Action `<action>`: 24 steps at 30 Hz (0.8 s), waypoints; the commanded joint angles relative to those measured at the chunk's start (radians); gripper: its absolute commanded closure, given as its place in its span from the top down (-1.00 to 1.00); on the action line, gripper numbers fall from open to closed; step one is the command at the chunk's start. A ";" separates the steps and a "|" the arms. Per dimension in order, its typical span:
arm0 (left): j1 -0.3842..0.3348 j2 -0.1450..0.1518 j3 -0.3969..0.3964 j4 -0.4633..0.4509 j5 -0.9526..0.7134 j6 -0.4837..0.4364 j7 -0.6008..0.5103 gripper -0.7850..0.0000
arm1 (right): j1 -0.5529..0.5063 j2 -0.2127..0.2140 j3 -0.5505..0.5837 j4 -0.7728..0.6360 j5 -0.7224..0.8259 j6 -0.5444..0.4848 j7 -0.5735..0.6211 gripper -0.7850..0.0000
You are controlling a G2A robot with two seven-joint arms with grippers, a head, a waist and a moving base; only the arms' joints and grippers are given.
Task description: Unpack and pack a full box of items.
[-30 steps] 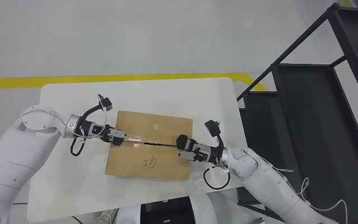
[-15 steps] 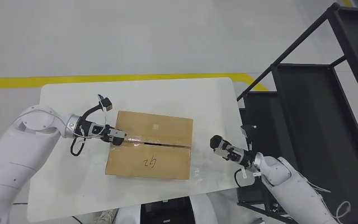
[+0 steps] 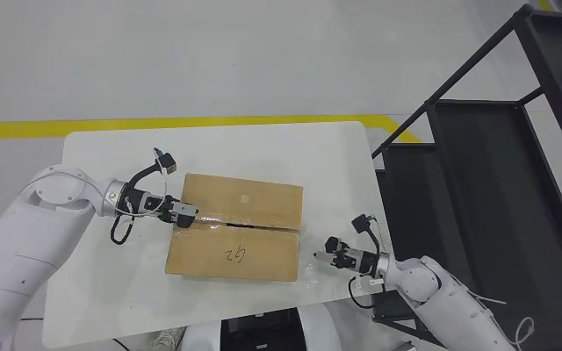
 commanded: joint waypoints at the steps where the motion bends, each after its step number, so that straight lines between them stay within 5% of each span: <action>1: 0.000 0.000 0.000 0.000 0.000 0.000 0.000 1.00 | -0.004 -0.001 -0.007 0.006 -0.032 0.014 -0.009 1.00; 24: 0.000 0.000 0.000 0.000 0.000 0.000 0.000 1.00 | -0.096 0.006 0.013 -0.055 -0.067 -0.040 -0.062 1.00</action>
